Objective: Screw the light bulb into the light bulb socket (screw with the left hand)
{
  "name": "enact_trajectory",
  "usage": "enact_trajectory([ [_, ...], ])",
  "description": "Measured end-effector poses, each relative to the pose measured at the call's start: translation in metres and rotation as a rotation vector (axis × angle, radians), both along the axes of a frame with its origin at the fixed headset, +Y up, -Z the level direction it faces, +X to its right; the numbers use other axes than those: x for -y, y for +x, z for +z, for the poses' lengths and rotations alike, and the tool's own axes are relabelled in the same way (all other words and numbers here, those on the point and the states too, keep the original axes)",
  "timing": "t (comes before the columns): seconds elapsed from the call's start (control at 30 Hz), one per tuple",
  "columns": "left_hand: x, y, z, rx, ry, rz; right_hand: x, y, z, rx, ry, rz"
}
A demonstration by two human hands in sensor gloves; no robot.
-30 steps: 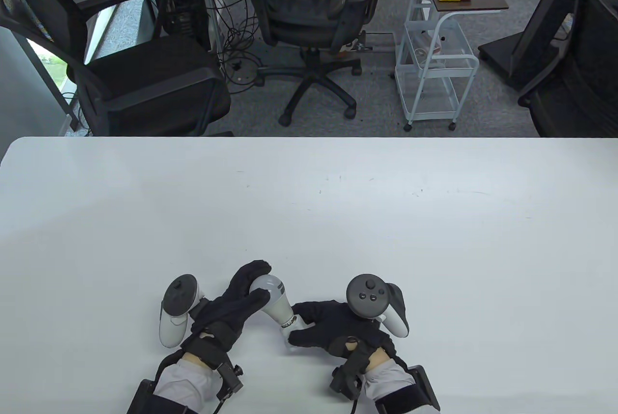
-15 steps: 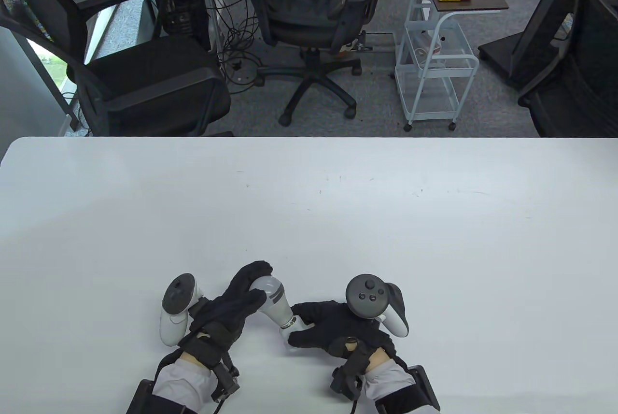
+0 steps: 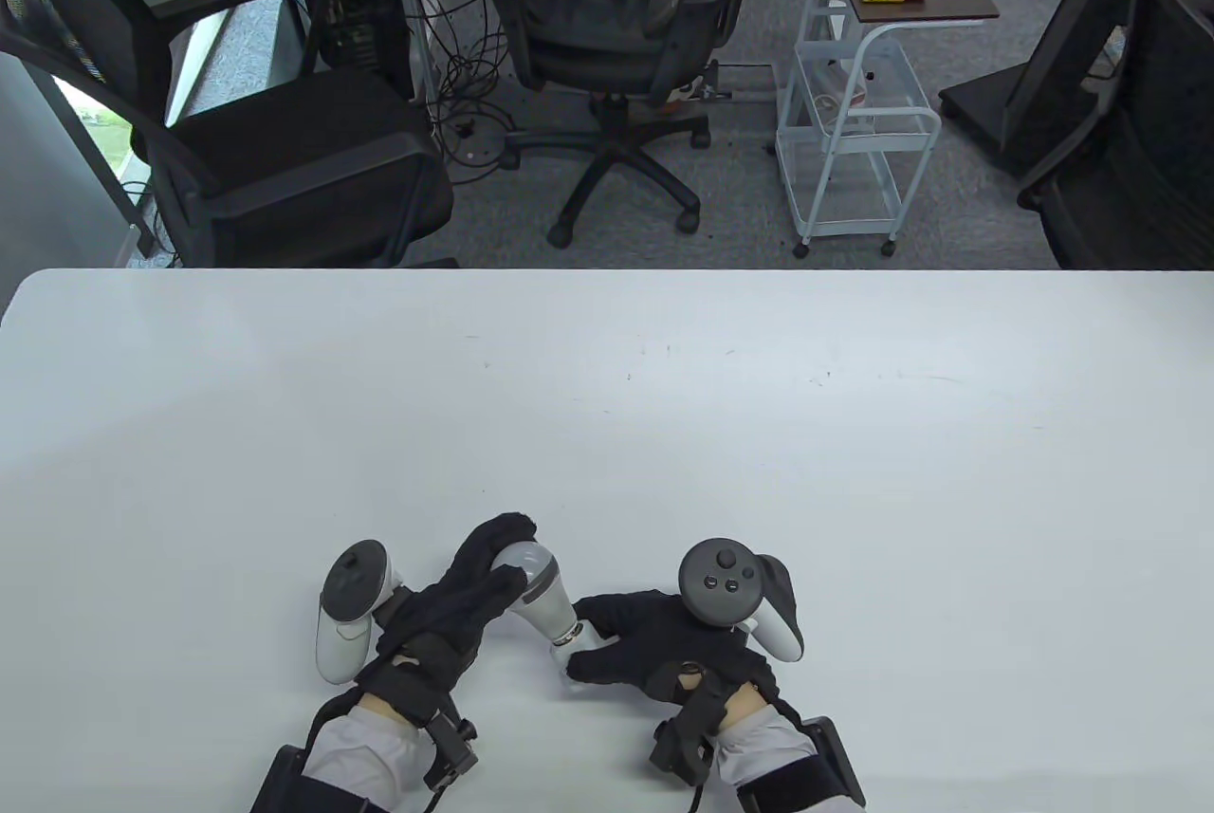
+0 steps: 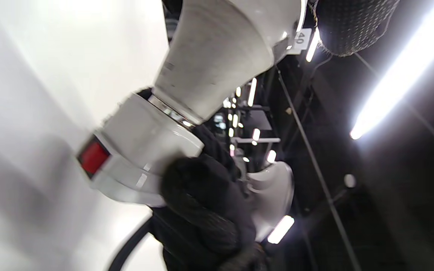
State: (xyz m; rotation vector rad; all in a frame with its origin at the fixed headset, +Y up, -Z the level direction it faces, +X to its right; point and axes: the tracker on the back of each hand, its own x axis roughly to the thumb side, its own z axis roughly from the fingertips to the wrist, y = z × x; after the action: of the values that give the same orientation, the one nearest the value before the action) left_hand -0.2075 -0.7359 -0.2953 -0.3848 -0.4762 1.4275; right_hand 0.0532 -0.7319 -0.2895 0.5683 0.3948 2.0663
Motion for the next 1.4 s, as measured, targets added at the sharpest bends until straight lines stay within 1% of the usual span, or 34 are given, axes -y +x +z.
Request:
enact_trajectory([
  [0.07, -0.002, -0.001, 0.001, -0.03, 0.013, -0.035, 0.001, 0.0, 0.0, 0.001, -0.005, 0.009],
  [0.13, -0.003, -0.001, 0.001, -0.018, 0.027, -0.007, 0.001, 0.0, -0.001, -0.007, -0.012, -0.01],
  [0.23, -0.003, -0.001, 0.0, 0.01, 0.027, 0.08, 0.0, 0.0, -0.002, -0.024, -0.012, -0.044],
  [0.3, -0.002, 0.0, -0.001, 0.052, 0.035, 0.143, 0.0, 0.0, -0.002, -0.043, -0.025, -0.075],
  [0.37, -0.001, 0.001, -0.002, 0.087, 0.031, 0.188, 0.0, 0.0, -0.002, -0.049, -0.026, -0.088],
  [0.43, 0.0, 0.001, -0.002, 0.093, 0.014, 0.205, 0.0, 0.0, -0.002, -0.043, -0.019, -0.072],
  [0.5, 0.001, 0.001, -0.002, 0.078, 0.0, 0.187, 0.002, 0.0, -0.001, -0.038, -0.027, -0.048],
  [0.57, 0.0, 0.001, -0.002, 0.062, 0.013, 0.158, 0.005, -0.001, -0.001, -0.042, -0.058, -0.024],
  [0.63, 0.0, 0.002, -0.001, 0.053, 0.019, 0.142, 0.008, -0.003, -0.002, -0.072, -0.121, -0.022],
  [0.67, -0.001, 0.002, -0.001, 0.055, 0.019, 0.142, 0.01, -0.003, -0.001, -0.067, -0.134, -0.021],
  [0.83, -0.002, 0.007, 0.002, 0.075, 0.03, 0.13, 0.009, -0.004, -0.001, -0.082, -0.157, 0.021],
  [1.0, -0.003, 0.007, 0.001, 0.093, 0.032, 0.18, 0.007, -0.003, -0.002, -0.074, -0.126, -0.047],
  [1.07, -0.005, 0.006, 0.001, 0.097, 0.051, 0.174, 0.006, -0.003, -0.002, -0.075, -0.11, -0.068],
  [1.27, -0.009, 0.008, 0.002, 0.166, 0.064, 0.256, 0.009, -0.005, -0.003, -0.167, -0.161, -0.184],
  [1.37, -0.009, 0.01, 0.001, 0.237, 0.039, 0.34, 0.011, -0.009, -0.003, -0.23, -0.21, -0.252],
  [1.4, -0.009, 0.01, 0.001, 0.242, 0.023, 0.351, 0.011, -0.01, -0.002, -0.226, -0.212, -0.253],
])
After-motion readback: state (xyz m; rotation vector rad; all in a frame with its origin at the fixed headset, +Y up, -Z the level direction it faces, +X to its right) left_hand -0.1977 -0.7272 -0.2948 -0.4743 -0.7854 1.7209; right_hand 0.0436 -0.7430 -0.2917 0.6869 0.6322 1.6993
